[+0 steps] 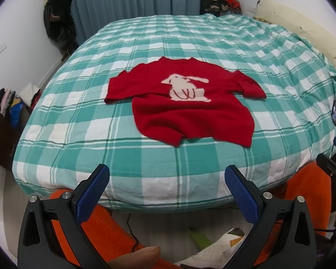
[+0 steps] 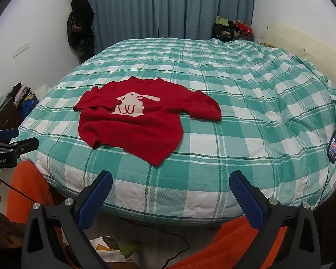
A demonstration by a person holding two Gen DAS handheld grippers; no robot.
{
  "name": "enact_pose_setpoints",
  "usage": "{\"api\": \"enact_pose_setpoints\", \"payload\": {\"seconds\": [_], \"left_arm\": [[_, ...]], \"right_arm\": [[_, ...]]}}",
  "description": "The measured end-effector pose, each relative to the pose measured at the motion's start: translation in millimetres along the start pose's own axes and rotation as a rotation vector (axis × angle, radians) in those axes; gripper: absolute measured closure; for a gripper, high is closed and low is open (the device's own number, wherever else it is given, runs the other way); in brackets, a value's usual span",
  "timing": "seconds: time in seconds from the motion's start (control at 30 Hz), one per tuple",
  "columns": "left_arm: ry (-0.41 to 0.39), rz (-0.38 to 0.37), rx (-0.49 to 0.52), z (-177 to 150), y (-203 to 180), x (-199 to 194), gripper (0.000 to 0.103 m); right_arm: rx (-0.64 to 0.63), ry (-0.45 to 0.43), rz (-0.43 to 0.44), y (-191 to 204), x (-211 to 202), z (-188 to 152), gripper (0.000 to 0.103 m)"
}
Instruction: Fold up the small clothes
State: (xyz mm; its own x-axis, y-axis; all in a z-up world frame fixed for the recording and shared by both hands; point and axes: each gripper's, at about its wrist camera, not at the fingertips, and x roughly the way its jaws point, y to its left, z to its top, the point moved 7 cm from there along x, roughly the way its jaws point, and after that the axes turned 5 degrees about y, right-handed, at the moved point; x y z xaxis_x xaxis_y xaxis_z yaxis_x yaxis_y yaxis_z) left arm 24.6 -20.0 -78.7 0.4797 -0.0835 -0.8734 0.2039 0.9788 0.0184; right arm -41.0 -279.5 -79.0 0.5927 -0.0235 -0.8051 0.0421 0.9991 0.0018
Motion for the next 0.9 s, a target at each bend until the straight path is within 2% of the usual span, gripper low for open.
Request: {"api": "enact_pose_setpoints", "payload": {"seconds": [0.67, 0.9], "left_arm": [[0.024, 0.049, 0.011, -2.6, -0.4, 9.7, 0.001], [0.044, 0.076, -0.032, -5.3, 14.3, 20.4, 0.001]], "right_arm": [[0.006, -0.009, -0.014, -4.7, 1.5, 1.5, 0.000], [0.003, -0.008, -0.010, -3.3, 2.9, 0.7, 0.000]]}}
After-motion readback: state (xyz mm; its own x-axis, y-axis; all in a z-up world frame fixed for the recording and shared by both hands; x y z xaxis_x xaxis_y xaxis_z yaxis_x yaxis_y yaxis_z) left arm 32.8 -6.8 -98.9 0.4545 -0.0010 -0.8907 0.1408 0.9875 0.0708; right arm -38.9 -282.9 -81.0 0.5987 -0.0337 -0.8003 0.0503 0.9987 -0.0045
